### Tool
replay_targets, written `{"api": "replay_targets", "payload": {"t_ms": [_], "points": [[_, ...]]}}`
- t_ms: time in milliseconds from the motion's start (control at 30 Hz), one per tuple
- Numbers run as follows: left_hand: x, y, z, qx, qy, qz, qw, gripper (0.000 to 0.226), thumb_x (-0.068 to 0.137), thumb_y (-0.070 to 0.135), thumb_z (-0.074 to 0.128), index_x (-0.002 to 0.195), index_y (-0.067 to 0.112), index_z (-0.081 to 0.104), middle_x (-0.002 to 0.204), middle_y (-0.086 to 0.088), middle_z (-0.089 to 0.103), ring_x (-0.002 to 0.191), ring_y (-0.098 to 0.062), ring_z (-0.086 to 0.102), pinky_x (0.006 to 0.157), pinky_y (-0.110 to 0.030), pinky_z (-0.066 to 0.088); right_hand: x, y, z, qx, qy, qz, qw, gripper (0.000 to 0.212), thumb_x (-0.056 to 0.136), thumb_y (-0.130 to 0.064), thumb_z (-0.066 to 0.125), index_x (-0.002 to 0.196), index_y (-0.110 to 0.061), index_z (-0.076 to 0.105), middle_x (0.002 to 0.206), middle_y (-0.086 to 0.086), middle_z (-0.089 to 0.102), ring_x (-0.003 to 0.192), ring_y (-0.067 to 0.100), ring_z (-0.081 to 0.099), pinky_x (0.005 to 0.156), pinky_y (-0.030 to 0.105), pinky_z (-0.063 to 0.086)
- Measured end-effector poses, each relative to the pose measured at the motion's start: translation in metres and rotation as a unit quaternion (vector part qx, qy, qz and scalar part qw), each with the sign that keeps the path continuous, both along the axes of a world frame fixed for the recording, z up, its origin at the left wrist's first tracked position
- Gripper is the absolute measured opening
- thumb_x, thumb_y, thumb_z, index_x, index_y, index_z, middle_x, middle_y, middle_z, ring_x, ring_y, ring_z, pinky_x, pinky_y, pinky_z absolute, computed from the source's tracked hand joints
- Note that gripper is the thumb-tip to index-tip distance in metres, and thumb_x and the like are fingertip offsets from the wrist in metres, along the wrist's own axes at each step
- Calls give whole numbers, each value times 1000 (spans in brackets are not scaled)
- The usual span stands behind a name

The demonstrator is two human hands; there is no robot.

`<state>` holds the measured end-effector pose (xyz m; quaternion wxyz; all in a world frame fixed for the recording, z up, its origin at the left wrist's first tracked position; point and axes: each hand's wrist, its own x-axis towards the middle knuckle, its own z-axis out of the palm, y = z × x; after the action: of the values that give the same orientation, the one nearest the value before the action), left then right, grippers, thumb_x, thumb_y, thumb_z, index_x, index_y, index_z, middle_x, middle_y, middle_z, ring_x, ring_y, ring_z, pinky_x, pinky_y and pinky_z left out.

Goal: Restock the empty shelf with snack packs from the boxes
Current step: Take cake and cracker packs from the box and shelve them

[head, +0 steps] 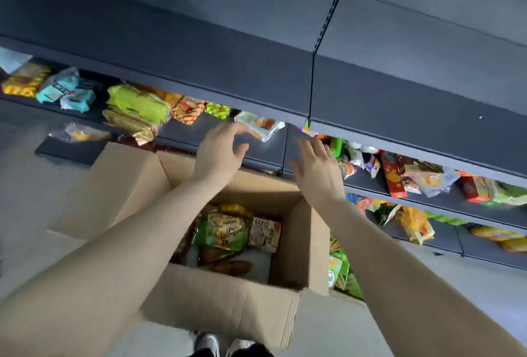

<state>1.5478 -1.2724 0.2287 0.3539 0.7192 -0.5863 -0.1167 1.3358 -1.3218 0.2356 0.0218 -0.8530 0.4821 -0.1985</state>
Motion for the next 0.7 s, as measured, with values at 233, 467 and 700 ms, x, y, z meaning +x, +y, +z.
{"api": "replay_targets", "payload": {"t_ms": [233,467,700], "points": [[-4,42,-109,117,7,24,993,32,89,20,69,120,15,64,116,-4,66,107,-24,62,88,-38,52,-1,30,-110,98,50,27,994,41,90,-20,68,129,-12,60,118,12,64,105,35,61,85,42,51],[5,77,-219,201,21,49,978,33,85,14,74,117,12,67,111,-6,70,103,-24,65,87,-38,55,0,44,-228,207,46,47,976,41,91,-12,66,131,-8,59,122,14,63,107,35,61,91,43,50],[12,96,-345,328,59,63,941,37,89,21,71,125,17,61,120,-4,65,105,-20,64,84,-30,52,-4,49,-355,281,75,38,956,42,90,-12,68,131,-5,58,124,16,62,110,37,61,90,46,54]]}}
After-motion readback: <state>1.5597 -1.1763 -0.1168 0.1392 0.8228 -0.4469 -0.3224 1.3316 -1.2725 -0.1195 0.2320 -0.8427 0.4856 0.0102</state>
